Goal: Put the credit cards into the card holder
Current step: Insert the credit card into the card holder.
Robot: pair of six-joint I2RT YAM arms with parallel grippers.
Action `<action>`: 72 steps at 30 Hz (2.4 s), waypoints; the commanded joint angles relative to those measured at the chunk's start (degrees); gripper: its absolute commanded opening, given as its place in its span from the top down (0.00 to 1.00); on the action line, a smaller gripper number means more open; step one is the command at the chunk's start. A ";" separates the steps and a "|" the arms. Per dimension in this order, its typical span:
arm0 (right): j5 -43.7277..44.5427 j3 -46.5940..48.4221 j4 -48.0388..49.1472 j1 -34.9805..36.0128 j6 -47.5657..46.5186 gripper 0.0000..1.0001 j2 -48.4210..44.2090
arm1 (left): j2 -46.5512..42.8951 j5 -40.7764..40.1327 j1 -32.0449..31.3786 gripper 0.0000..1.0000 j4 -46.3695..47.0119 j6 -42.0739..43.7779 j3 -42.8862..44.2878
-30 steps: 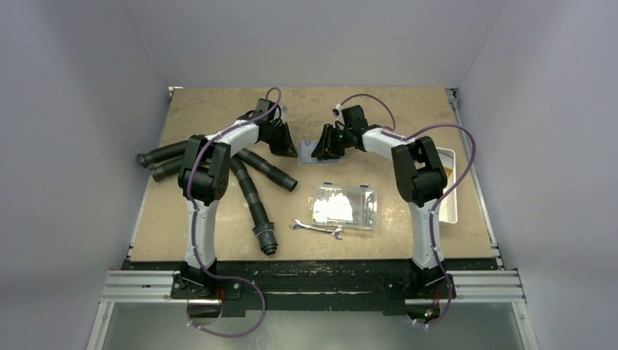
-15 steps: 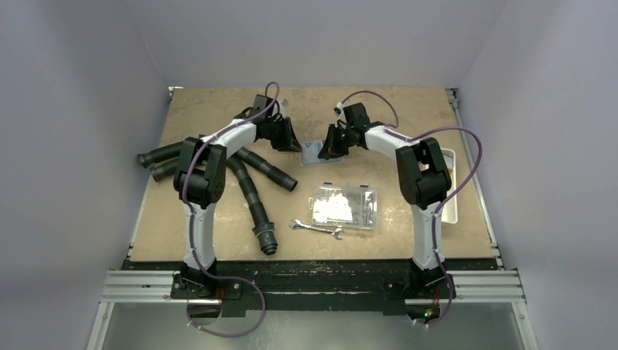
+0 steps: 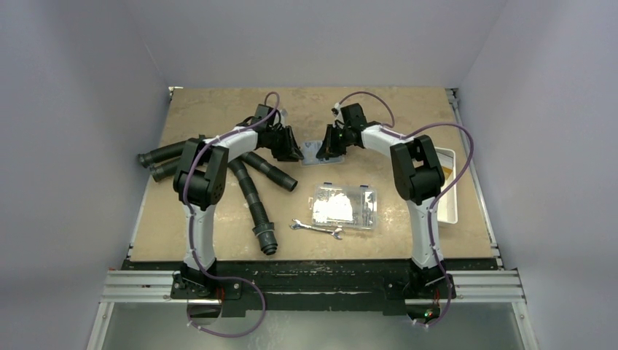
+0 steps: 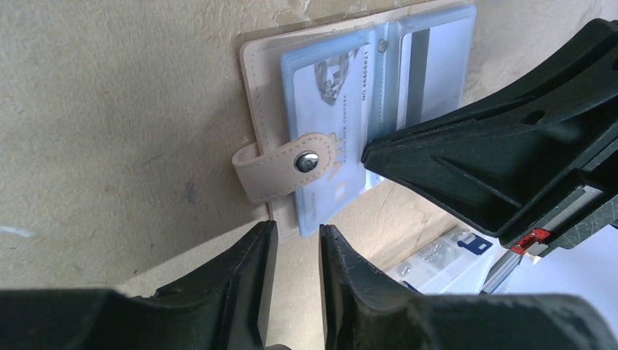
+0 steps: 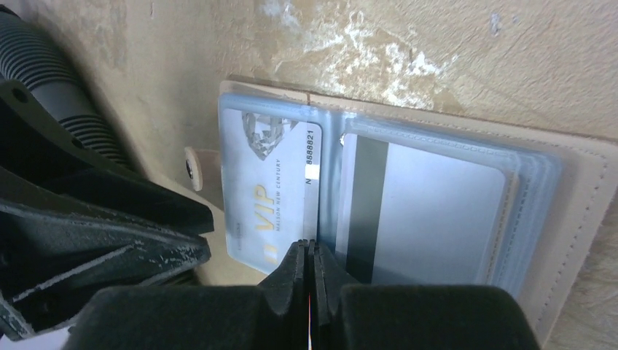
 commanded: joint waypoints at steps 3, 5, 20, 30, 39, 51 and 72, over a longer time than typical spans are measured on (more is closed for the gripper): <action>4.80 2.16 -0.04 0.44 -0.61 0.98 0.62 | -2.94 0.60 -1.09 0.65 4.66 -2.74 -0.73; 5.40 1.77 -0.15 0.42 -0.69 0.99 0.73 | -2.79 0.64 -1.16 0.62 5.39 -3.01 -0.84; 4.84 1.84 -0.09 0.43 -0.70 1.00 1.32 | -2.12 2.20 -1.78 0.57 7.64 -3.85 -0.61; 4.46 1.81 -0.31 0.50 -0.87 1.00 1.39 | -3.01 -2.42 -2.07 0.50 5.31 -2.99 -0.32; 3.97 1.88 -0.34 0.50 -0.96 1.00 1.73 | -1.64 -0.14 -2.58 0.44 6.95 -4.16 -0.44; 3.59 1.83 -0.33 0.45 -0.96 1.00 2.03 | -3.26 -1.18 -3.02 0.49 8.18 -3.98 -1.01; 2.48 2.25 -0.62 0.58 -1.05 1.00 2.44 | -4.12 -0.58 -4.90 0.53 9.85 -3.09 0.28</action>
